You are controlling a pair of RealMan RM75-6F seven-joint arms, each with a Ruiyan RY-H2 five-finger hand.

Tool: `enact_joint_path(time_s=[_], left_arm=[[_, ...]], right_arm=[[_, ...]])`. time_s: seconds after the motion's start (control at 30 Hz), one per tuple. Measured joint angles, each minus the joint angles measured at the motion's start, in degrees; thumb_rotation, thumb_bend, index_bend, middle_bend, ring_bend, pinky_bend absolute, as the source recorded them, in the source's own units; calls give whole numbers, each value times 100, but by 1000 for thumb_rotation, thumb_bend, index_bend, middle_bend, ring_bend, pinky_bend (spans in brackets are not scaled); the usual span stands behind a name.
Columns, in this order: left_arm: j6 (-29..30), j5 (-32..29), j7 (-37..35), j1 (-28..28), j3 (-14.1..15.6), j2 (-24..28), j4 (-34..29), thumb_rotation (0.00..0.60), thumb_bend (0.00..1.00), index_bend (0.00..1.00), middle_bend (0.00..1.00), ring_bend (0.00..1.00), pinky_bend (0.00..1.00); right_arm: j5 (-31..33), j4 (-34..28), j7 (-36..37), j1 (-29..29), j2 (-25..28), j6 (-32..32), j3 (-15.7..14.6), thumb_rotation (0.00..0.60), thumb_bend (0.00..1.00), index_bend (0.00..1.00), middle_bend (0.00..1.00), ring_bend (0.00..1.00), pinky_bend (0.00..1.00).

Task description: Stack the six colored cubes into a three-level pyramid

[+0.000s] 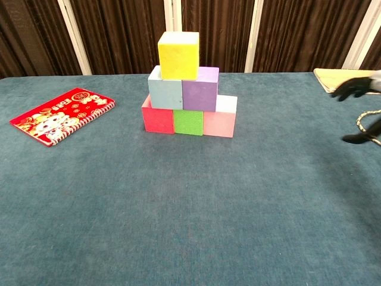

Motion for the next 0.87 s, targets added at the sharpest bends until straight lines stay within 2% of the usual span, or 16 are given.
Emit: enact_joint_path(time_s=[0.17,0.3,0.4,0.67,0.87], left_arm=[[63,66,115,129,158,87,-282,600,316,180,71,5,0],[72,119,186,285,379,190,-507,600,316,180,71,5,0],[89,180,227,406,501,298,-665,600,316,180,71,5,0],[173,252,169,528,569,399,-766,600,316,180,71,5,0],[246,412,126,544,587,418,-726,600,316,180,71,5,0]], right_arm=[[-1288,233,567,-677,213,677,-524,600,247,211,188,118,0],[-2303,755,849,-1247,312,1386,-921,600,247,211,188,117,0],[-2797,1164,1003,-1667,368,1887,-1092,600,246,211,188,117,0],[-3308,1457,1184,-2075,584,2214,-1157,600,247,211,188,117,0],[-3389,1411,1198,-2191,708,2094,-1095,600,246,211,188,116,0]])
